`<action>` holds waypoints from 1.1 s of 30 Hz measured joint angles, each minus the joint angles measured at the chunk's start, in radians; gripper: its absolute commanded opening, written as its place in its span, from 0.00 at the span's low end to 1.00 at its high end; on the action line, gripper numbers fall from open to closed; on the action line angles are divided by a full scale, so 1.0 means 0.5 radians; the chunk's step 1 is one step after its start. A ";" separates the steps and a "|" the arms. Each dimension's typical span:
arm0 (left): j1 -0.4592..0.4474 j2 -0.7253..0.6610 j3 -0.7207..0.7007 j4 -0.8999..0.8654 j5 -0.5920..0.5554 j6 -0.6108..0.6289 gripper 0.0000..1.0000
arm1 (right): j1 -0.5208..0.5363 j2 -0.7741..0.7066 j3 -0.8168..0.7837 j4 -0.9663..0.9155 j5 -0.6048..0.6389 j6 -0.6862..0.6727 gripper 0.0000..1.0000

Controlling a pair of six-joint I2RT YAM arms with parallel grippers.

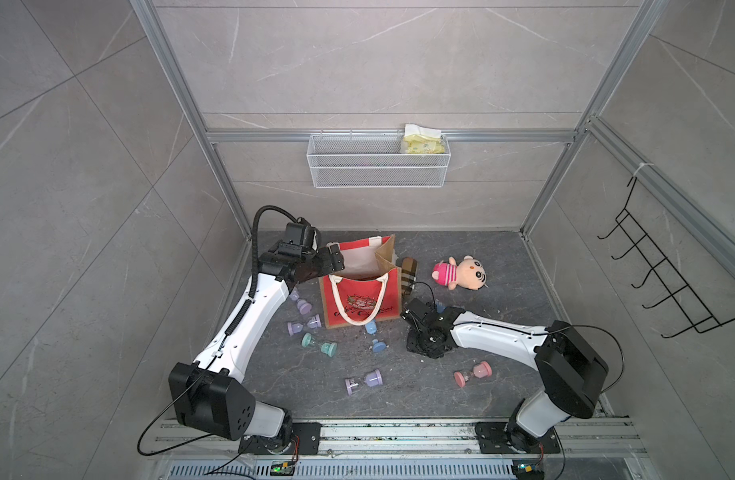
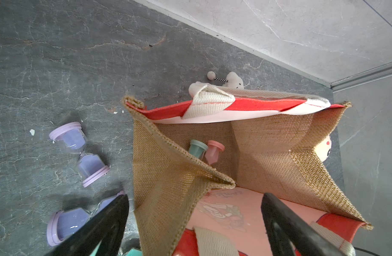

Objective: Put the hourglass into the canvas bag
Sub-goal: Pick up the hourglass from the center of the board, then place the hourglass in the canvas bag.

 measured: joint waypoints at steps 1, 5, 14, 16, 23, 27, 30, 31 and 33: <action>0.000 0.001 0.000 0.000 -0.001 -0.001 0.96 | -0.005 -0.026 -0.005 -0.001 -0.004 0.000 0.13; 0.000 0.002 0.002 0.001 -0.019 -0.002 0.96 | -0.033 -0.188 -0.016 -0.026 -0.002 0.000 0.11; 0.000 0.058 0.057 0.018 -0.089 -0.018 0.89 | -0.040 -0.468 0.285 -0.311 0.190 -0.098 0.08; 0.000 0.092 0.089 0.020 -0.094 -0.023 0.88 | -0.040 -0.480 0.399 -0.346 0.230 -0.139 0.07; 0.000 0.230 0.180 0.031 -0.104 -0.042 0.75 | -0.040 -0.478 0.805 -0.448 0.301 -0.343 0.04; 0.000 0.314 0.246 0.031 -0.146 -0.042 0.65 | -0.040 -0.414 1.016 -0.451 0.275 -0.484 0.03; 0.000 0.375 0.300 0.032 -0.179 -0.035 0.55 | -0.038 -0.326 1.160 -0.445 0.212 -0.572 0.02; 0.000 0.385 0.302 0.034 -0.192 -0.037 0.53 | -0.035 -0.293 1.202 -0.444 0.190 -0.594 0.02; 0.001 0.398 0.302 0.031 -0.214 -0.030 0.47 | -0.024 -0.201 1.316 -0.443 0.133 -0.645 0.02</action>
